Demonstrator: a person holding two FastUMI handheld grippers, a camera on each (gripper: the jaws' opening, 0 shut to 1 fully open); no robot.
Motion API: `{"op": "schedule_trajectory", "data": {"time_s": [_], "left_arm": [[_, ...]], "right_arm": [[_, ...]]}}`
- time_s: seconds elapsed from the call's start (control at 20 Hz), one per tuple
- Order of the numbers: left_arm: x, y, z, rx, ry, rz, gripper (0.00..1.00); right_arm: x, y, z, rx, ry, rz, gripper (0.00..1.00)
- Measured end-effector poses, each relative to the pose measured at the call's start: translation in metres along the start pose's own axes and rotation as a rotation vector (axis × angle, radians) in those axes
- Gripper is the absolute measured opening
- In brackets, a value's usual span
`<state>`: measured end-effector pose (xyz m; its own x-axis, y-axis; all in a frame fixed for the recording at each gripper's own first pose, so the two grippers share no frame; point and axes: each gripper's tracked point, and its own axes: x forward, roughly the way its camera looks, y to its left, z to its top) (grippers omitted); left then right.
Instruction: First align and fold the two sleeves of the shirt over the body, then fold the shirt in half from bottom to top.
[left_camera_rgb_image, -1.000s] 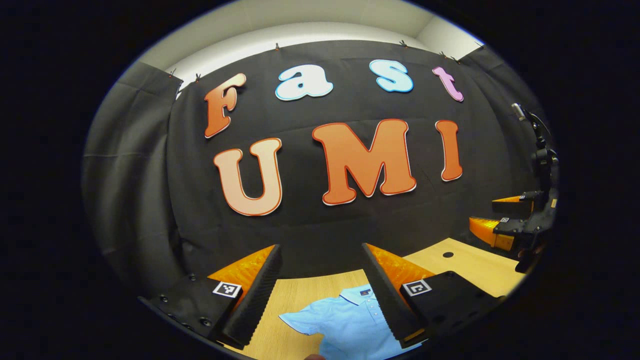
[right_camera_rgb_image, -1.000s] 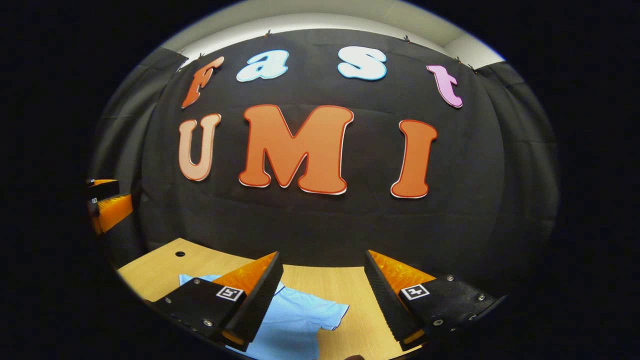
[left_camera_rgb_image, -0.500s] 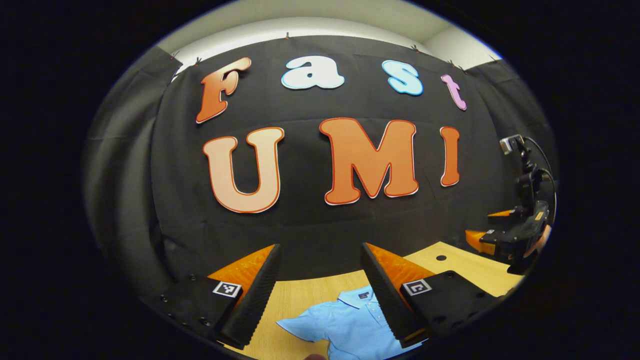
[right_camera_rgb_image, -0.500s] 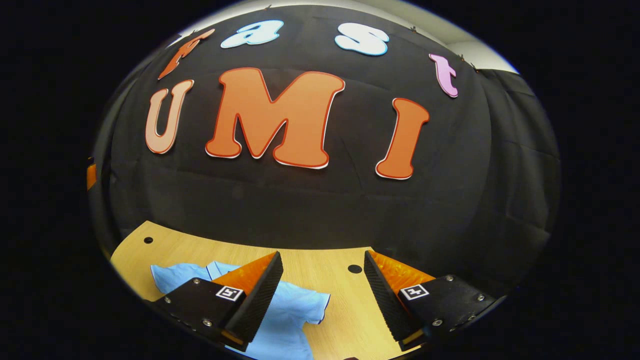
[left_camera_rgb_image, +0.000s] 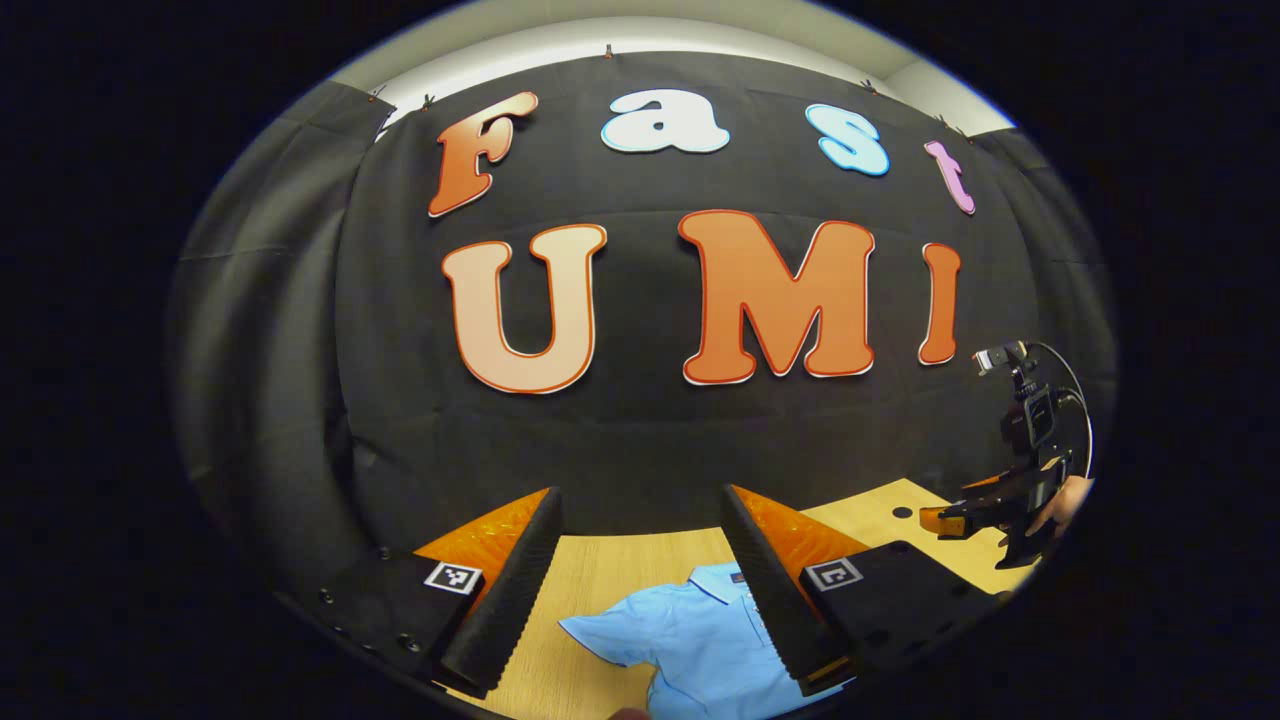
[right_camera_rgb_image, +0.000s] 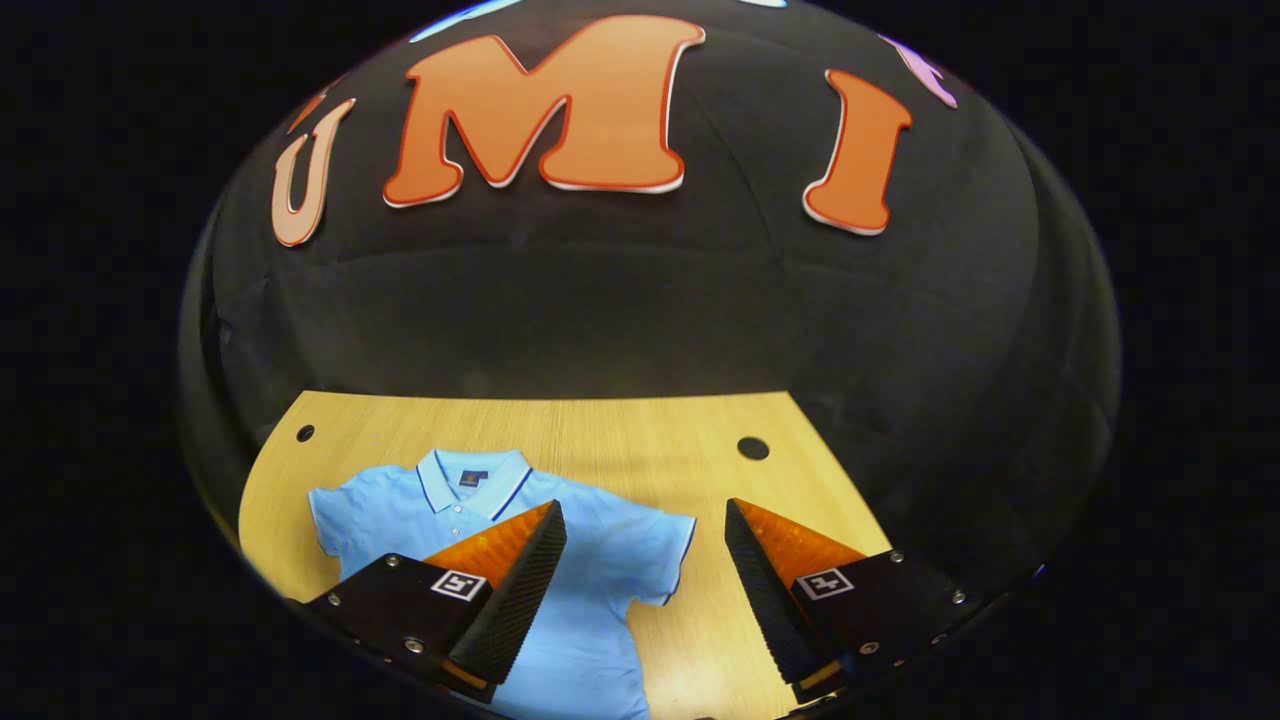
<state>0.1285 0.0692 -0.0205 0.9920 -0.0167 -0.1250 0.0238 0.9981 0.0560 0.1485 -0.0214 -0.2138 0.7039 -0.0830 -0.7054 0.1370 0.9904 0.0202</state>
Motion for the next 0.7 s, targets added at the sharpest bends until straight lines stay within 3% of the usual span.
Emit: {"op": "schedule_trajectory", "data": {"time_s": [0.35, 0.7], "left_arm": [[-0.015, -0.003, -0.026, -0.006, 0.092, 0.099, 1.0], [-0.043, 0.01, -0.036, 0.07, 0.146, 0.22, 1.0]], "right_arm": [[0.052, -0.015, -0.055, 0.062, 0.274, 0.049, 0.94], [0.099, -0.028, -0.092, 0.089, 0.424, 0.035, 0.86]]}}
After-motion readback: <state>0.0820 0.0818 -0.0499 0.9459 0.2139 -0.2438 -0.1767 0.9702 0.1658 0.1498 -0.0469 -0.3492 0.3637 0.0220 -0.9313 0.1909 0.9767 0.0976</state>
